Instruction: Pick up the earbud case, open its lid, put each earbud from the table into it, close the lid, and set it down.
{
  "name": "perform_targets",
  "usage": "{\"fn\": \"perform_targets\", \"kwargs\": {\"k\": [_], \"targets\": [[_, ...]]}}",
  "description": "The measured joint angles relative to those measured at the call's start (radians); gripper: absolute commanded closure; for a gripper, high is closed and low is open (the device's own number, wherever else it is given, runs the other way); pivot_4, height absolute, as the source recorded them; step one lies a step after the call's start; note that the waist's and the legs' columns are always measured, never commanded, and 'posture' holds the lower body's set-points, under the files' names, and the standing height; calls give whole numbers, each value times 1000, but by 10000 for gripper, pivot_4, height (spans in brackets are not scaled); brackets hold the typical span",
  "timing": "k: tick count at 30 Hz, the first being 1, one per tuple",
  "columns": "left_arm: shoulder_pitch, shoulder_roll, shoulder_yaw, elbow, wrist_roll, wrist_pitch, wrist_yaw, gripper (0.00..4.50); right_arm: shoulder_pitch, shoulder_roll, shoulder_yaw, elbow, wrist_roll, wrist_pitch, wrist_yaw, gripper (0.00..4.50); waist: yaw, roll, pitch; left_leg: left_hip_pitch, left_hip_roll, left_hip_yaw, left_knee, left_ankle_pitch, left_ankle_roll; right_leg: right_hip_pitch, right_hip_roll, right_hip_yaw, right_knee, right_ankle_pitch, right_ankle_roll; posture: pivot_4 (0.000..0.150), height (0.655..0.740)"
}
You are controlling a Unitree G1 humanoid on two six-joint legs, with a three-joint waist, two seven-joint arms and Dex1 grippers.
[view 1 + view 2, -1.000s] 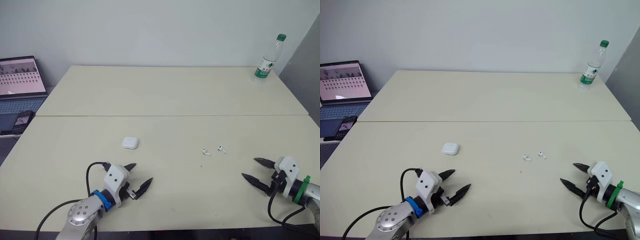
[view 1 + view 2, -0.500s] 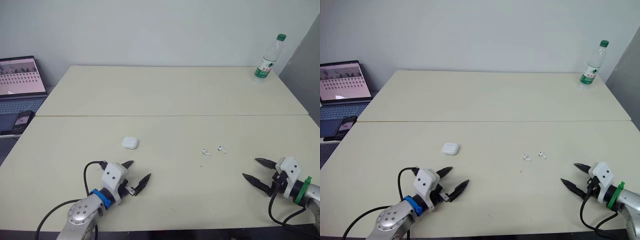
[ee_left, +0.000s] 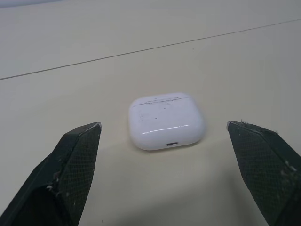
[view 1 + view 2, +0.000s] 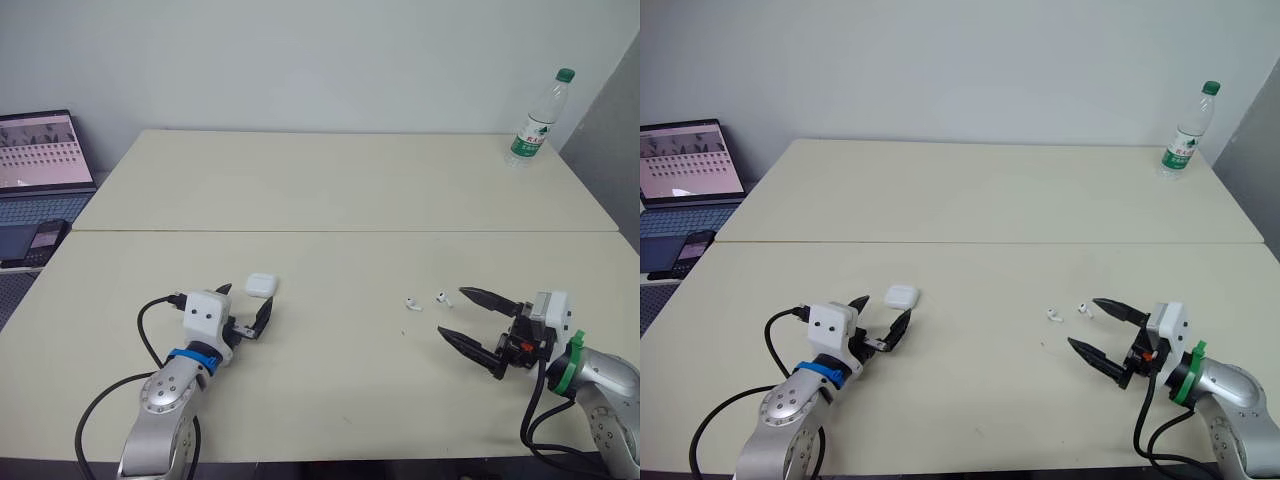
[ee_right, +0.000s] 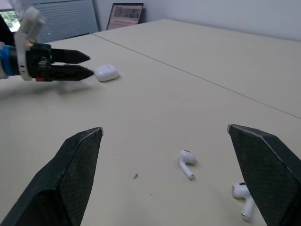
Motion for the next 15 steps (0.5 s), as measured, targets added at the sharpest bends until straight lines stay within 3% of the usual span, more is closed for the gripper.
{"fn": "perform_targets", "kwargs": {"k": [15], "targets": [[-74, -51, -37, 77, 25, 48, 68, 0, -11, -26, 26, -56, 5, 23, 1, 473, 0, -1, 0, 0, 0, 0, 0, 0, 0, 0, 2, 0, 0, 0, 0, 1500, 7362]]}}
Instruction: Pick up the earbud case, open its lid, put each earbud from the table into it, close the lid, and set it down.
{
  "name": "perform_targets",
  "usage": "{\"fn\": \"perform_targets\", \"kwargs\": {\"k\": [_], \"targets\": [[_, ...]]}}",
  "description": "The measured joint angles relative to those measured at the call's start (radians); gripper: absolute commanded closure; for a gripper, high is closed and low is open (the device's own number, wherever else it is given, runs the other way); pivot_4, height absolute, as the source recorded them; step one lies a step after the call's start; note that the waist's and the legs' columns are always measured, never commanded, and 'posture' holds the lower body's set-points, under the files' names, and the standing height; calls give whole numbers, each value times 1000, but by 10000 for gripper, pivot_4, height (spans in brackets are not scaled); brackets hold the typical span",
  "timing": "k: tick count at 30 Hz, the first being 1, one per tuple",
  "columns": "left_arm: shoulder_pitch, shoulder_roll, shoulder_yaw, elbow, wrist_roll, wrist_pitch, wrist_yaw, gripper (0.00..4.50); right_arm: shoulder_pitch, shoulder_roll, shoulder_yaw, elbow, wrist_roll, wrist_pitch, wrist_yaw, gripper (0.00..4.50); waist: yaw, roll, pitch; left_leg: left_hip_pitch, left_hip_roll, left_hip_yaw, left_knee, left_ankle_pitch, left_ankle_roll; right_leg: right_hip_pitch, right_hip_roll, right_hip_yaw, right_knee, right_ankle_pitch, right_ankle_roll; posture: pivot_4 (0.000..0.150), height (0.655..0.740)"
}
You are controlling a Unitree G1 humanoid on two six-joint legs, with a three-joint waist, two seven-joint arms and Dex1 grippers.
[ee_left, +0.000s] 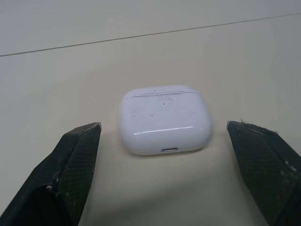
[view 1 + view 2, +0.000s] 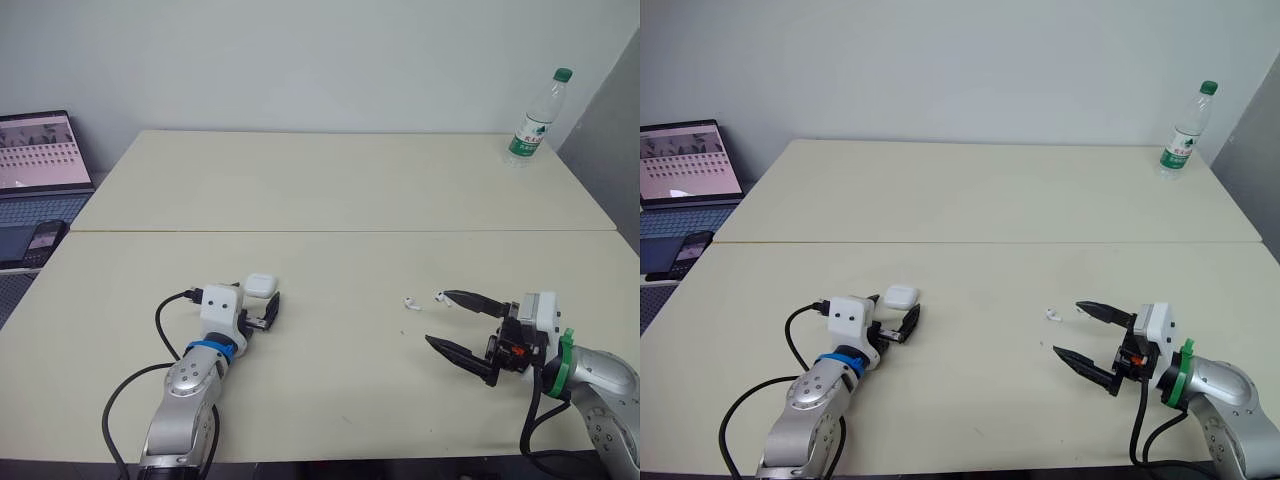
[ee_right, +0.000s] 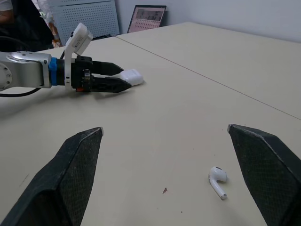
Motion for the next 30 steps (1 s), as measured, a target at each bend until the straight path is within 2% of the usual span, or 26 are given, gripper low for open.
{"fn": "perform_targets", "kwargs": {"k": [2, 5, 9, 17, 21, 25, 30], "targets": [[-2, -10, 0, 0, 2, 7, 10, 0, 0, 0, 0, 0, 0, 1, -1, 473, 0, 0, 0, 0, 0, 0, 0, 0, 0, 0, 0, 0, 0, 0, 0, 1500, 7362], [-4, -24, 3, 0, 5, 11, 30, 5638, 0, -1, 0, 0, 0, 3, -3, 0, 0, 0, 0, 0, 0, 0, 0, 0, 0, 0, 0, 0, 0, 0, 0, 1500, 7362], [-4, -28, 2, 0, 9, 10, 46, 17136, -1, -2, 0, -3, 0, 18, -10, 0, 0, 0, 0, 1, 0, 0, 0, 0, 0, 0, 0, 0, 1, 0, 0, 1500, 7362], [-4, -30, 2, 0, 14, 8, 47, 17151, -11, -2, 0, -6, 0, 29, -28, 0, 0, 0, 0, 1, 0, 0, 0, 0, 0, 0, 0, 0, 1, 0, 0, 1500, 7362], [-49, -30, 4, 8, 12, 0, 42, 17151, -25, 8, -1, -8, 2, 73, -92, 0, 0, -1, 0, 0, 0, -1, 1, 0, 0, 0, 0, 0, 1, 0, 1, 1500, 7362], [-174, -29, -5, 8, -5, -30, 0, 17151, -93, 53, -15, -37, 72, 220, -243, 0, 1, -1, 1, 0, 0, 0, 1, 0, 0, 0, 1, 0, 1, 1, 1, 1500, 7362], [-363, -32, -49, 54, -37, -80, -103, 17151, -228, 77, -46, -86, 241, 463, -465, 0, 1, -1, 1, -2, -1, 0, 1, 0, -1, 0, 2, 0, 0, 1, 1, 1500, 7362]]}}
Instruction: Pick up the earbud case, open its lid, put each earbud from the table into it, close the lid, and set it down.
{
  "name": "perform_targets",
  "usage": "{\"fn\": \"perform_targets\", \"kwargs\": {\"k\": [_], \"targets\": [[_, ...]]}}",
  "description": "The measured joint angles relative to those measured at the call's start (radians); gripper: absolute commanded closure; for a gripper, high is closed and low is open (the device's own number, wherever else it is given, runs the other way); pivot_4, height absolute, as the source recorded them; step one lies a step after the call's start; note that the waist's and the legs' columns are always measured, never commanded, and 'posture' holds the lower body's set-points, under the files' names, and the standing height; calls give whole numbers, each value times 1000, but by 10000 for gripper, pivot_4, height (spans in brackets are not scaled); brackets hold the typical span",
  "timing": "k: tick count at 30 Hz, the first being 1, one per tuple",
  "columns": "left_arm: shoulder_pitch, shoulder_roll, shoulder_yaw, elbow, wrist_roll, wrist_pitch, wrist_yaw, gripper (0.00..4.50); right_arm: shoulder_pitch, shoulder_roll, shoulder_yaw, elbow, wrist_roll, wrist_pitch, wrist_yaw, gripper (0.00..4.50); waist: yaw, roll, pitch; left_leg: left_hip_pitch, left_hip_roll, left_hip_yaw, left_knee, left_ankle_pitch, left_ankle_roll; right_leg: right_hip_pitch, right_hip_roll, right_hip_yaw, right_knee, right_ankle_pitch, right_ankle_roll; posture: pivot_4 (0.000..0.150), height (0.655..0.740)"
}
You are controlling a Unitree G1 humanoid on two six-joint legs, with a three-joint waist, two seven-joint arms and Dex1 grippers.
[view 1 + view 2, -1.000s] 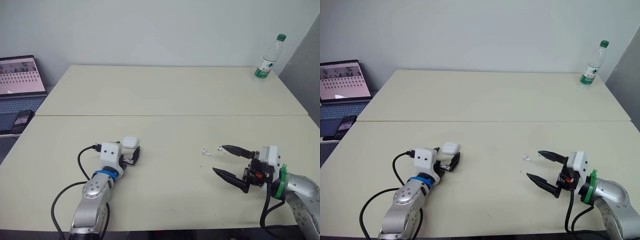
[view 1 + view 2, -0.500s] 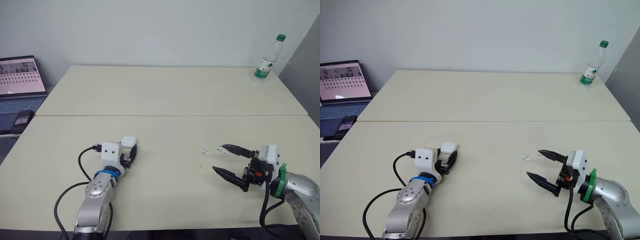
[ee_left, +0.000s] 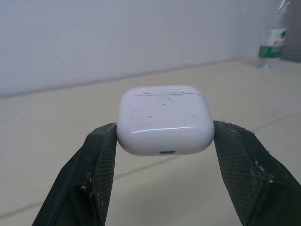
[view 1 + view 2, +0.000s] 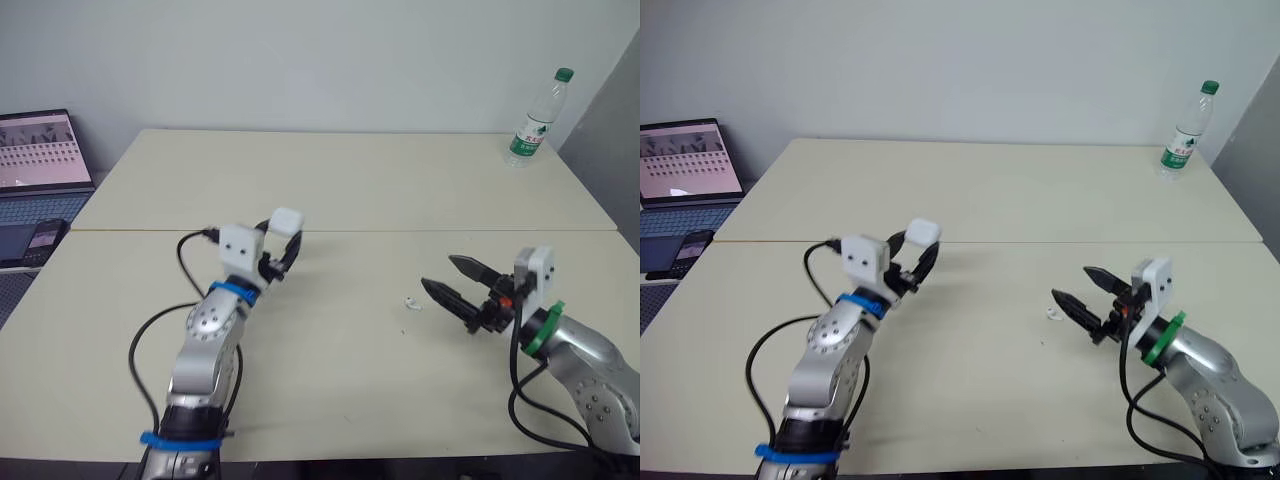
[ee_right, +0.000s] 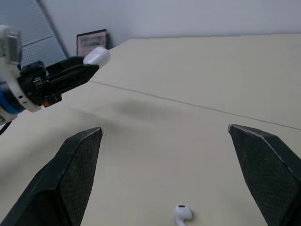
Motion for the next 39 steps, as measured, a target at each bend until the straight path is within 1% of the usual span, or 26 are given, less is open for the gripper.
{"fn": "perform_targets", "kwargs": {"k": [3, 6, 8, 10, 12, 16, 21, 28, 31, 39], "targets": [[-90, -14, -46, 46, -16, -43, -80, 17151, -90, 0, -21, -8, 125, 146, -127, 0, -1, 0, 0, 0, 0, 0, -1, 0, 0, 0, 0, 0, -1, 0, 0, 1500, 7362], [-120, -41, -101, 69, -54, -65, -177, 17151, -175, 1, -46, 25, 281, 308, -290, 0, -2, 0, 0, -2, 0, -1, -1, 0, 0, -1, 0, 0, -1, 0, 0, 1500, 7362], [-124, -53, -133, 77, -75, -85, -239, 17151, -218, 16, -76, 80, 400, 366, -409, 0, -1, 0, 0, -2, 0, -1, -1, 0, 0, -1, 0, 0, -1, 0, 0, 1500, 7362], [-131, -70, -158, 98, -91, -93, -295, 17151, -249, 38, -100, 121, 555, 387, -526, 0, -2, 0, 0, -2, 0, -1, -2, 0, 0, -2, 0, 0, -1, 0, 0, 1500, 7362], [-131, -81, -176, 111, -107, -93, -333, 17151, -272, 46, -99, 124, 687, 385, -619, 0, -3, 0, 0, -3, 0, -1, -2, 0, 0, -2, 1, 0, -1, 0, 0, 1500, 7362], [-131, -93, -189, 121, -114, -93, -372, 17151, -307, 46, -86, 124, 864, 353, -761, 0, -3, 0, 0, -3, 0, -1, -1, 0, 0, -2, 1, 0, -1, 0, 1, 1500, 7362], [-130, -97, -195, 138, -114, -93, -382, 17151, -308, 36, -19, 123, 980, 320, -868, 0, -3, 0, 0, -3, 1, -1, -1, 0, 0, -2, 1, 0, -2, 0, 1, 1500, 7362], [-128, -98, -195, 137, -114, -90, -395, 17151, -306, 7, 34, 122, 1026, 292, -893, 0, -3, 0, 0, -4, 1, -2, -2, 0, 0, -2, 1, 0, -3, 0, 1, 1500, 7362], [-124, -101, -195, 136, -119, -84, -395, 17151, -308, -4, 44, 122, 1027, 280, -892, 6447, -3, 0, 0, -4, 1, -2, -2, 0, 0, -2, 1, 0, -3, 0, 2, 1500, 7362], [-117, -101, -196, 136, -116, -84, -395, 17151, -315, -24, 65, 122, 1046, 269, -890, 35235, -3, 0, 0, -5, 1, -2, -2, 0, 0, -2, 1, 0, -3, 0, 2, 1500, 7362]]}}
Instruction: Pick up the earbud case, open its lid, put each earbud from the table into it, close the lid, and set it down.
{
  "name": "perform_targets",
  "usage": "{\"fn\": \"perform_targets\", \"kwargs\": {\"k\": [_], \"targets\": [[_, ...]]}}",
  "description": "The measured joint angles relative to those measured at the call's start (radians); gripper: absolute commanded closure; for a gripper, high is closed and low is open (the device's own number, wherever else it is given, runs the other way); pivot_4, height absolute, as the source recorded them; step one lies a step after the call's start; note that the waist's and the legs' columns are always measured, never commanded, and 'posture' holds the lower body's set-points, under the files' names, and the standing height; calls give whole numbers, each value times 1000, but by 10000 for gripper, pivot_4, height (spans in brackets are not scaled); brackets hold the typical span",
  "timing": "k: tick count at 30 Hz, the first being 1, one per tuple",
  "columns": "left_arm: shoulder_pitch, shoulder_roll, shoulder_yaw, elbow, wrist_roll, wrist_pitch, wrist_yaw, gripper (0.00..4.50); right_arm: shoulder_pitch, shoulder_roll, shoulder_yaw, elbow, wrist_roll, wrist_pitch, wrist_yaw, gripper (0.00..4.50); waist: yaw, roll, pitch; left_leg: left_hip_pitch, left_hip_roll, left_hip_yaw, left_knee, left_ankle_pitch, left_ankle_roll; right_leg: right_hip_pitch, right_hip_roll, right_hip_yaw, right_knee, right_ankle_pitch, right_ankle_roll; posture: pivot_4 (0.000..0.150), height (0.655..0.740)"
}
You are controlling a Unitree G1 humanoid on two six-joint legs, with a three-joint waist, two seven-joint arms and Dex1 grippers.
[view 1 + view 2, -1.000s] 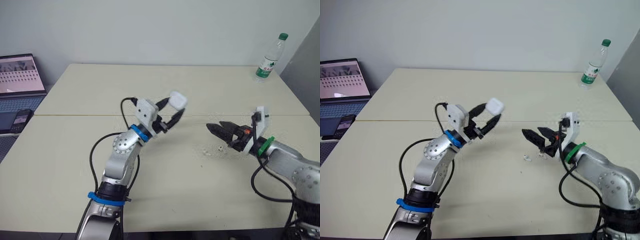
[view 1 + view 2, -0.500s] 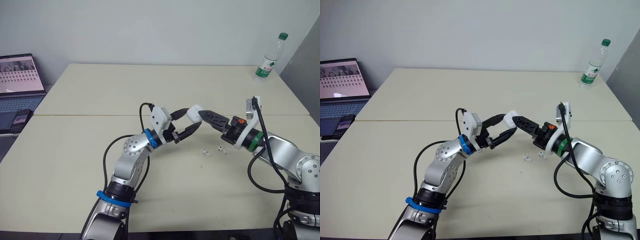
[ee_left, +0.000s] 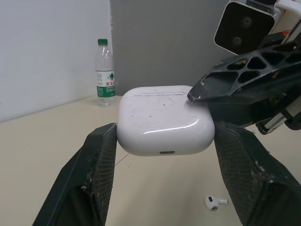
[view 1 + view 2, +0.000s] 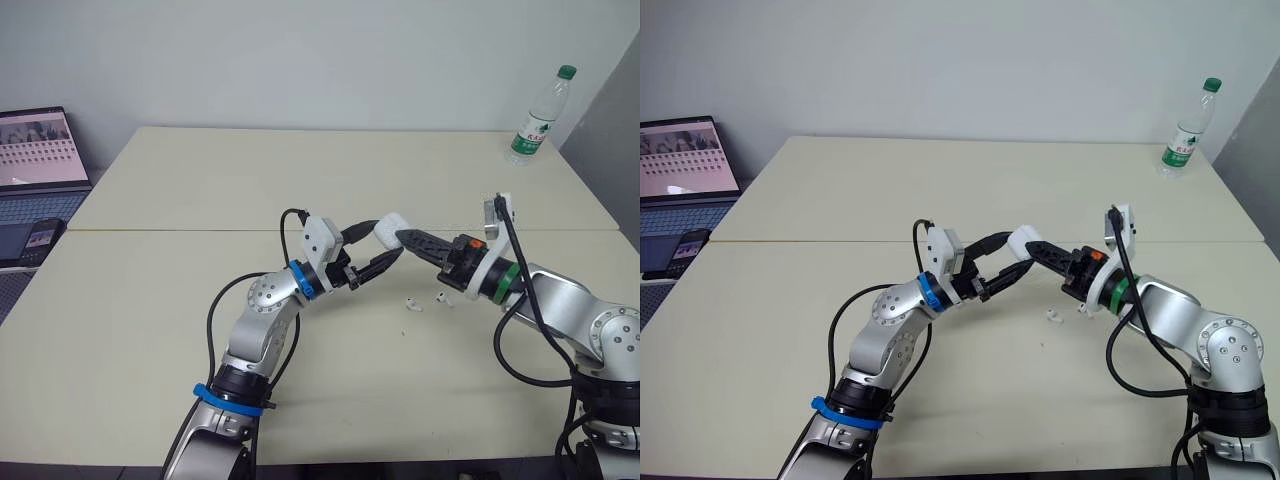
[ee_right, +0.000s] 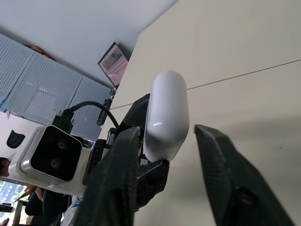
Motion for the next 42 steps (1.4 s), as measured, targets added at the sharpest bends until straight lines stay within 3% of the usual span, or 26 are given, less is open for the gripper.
{"fn": "perform_targets", "kwargs": {"k": [3, 8, 9, 15, 19, 22, 26, 29, 32, 36, 42], "targets": [[4, -3, -1, 0, -1, 1, 0, 17151, -1, -2, 3, 0, 8, -1, -1, 35235, 0, 0, 0, -1, 0, 0, 0, 0, 0, 0, 0, 0, 0, 0, 0, 1500, 7362], [7, -6, 0, -1, -9, 27, -1, 822, -1, -11, 6, 0, 9, -13, -4, 35678, 0, 0, 0, -7, 0, 0, 1, 0, 0, -6, 0, 0, 0, 0, 0, 1500, 7362], [7, -6, 0, -1, -9, 29, 1, 352, -1, -13, 6, 0, 9, -16, -4, 35678, 0, 0, 0, -9, 0, 0, 1, 0, 0, -8, 0, 0, 1, 1, 0, 1500, 7362], [17, 21, 0, -34, -3, 42, 4, 352, -2, -51, 2, 19, 8, -17, 9, 35678, 0, 0, 0, -12, 0, 0, 1, 0, 0, -10, 0, 0, 0, 1, -1, 1500, 7362], [31, 86, 25, -84, -66, 109, -43, 352, -2, -131, -14, 72, -34, 11, 115, 35678, 0, 0, 0, -11, 0, 0, 1, 0, 0, -10, 0, 0, 1, 1, 0, 1500, 7362], [30, 136, 78, -86, -165, 201, -91, 352, 3, -258, -24, 85, -171, 65, 348, 35678, 1, 1, 0, -11, 0, 0, 1, 0, 0, -10, 0, -1, 1, 1, 0, 1500, 7362], [-24, 210, 129, -77, -364, 458, -199, 352, 5, -428, 40, 69, -440, 95, 805, 35678, 1, 1, 0, -11, 1, -2, 1, 0, 0, -10, 1, -3, 0, -2, 4, 1500, 7362], [-71, 212, 127, -76, -472, 621, -242, 352, -31, -435, 126, 62, -589, 85, 1024, 35678, 0, 1, 0, -11, 1, -2, 2, 0, 0, -10, 1, -3, 1, -2, 4, 1500, 7362], [-91, 238, 88, -59, -484, 689, -300, 352, -79, -428, 166, 62, -696, 66, 1145, 35678, 0, 1, 0, -11, 1, -3, 2, 0, 0, -10, 2, -3, 1, -2, 4, 1500, 7362], [-112, 259, 20, -10, -438, 692, -384, 352, -140, -387, 169, 70, -782, 42, 1215, 35678, 3, 1, 0, -11, 1, -3, 2, 0, 0, -10, 2, -3, 1, 1, -1, 1500, 7362], [-116, 247, 3, 9, -415, 679, -416, 352, -147, -351, 164, 47, -789, 58, 1246, 35678, 4, 1, 0, -12, 0, -3, 2, 0, 0, -11, 1, -2, 0, 1, -1, 1500, 7362]]}}
